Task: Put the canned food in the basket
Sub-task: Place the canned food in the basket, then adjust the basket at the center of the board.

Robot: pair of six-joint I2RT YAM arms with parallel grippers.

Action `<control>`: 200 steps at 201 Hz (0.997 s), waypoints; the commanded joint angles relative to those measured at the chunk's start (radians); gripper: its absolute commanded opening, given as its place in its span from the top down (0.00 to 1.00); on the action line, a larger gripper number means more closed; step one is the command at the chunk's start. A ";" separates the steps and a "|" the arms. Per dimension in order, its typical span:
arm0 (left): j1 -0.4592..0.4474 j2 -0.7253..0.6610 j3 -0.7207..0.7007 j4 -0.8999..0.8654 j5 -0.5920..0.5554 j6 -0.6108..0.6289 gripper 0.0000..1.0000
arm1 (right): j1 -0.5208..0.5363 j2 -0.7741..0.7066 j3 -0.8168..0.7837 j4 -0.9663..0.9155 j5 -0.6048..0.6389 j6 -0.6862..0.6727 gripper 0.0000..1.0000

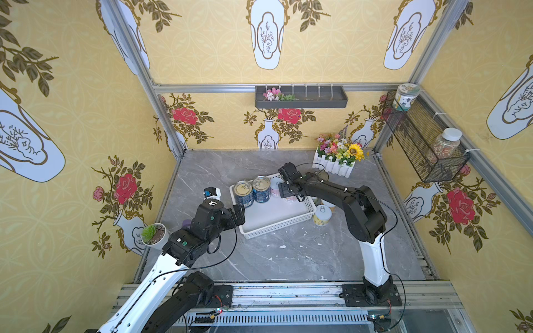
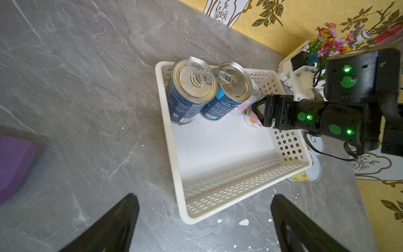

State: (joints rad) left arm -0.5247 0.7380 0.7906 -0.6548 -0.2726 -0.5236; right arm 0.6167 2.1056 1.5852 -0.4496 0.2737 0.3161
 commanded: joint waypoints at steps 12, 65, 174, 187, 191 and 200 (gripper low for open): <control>0.000 -0.002 0.002 0.007 0.006 0.007 0.00 | -0.006 -0.020 -0.006 0.019 0.048 0.000 0.06; 0.000 0.000 0.001 0.007 0.004 0.006 0.00 | -0.002 -0.152 -0.091 0.061 0.030 0.010 0.05; 0.000 -0.009 0.002 0.008 0.007 0.008 0.00 | -0.083 -0.336 -0.303 0.039 -0.086 0.100 0.14; 0.000 -0.009 0.002 0.008 0.006 0.007 0.00 | -0.098 -0.298 -0.281 0.019 -0.097 0.097 0.18; 0.000 -0.009 0.000 0.009 0.006 0.008 0.00 | -0.100 -0.289 -0.275 0.014 -0.094 0.095 0.20; 0.000 -0.011 0.001 0.008 0.004 0.008 0.00 | -0.102 -0.272 -0.261 0.004 -0.091 0.087 0.24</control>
State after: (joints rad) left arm -0.5247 0.7300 0.7906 -0.6548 -0.2691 -0.5228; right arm 0.5220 1.7969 1.2915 -0.4042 0.2207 0.4015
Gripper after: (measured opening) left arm 0.999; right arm 0.807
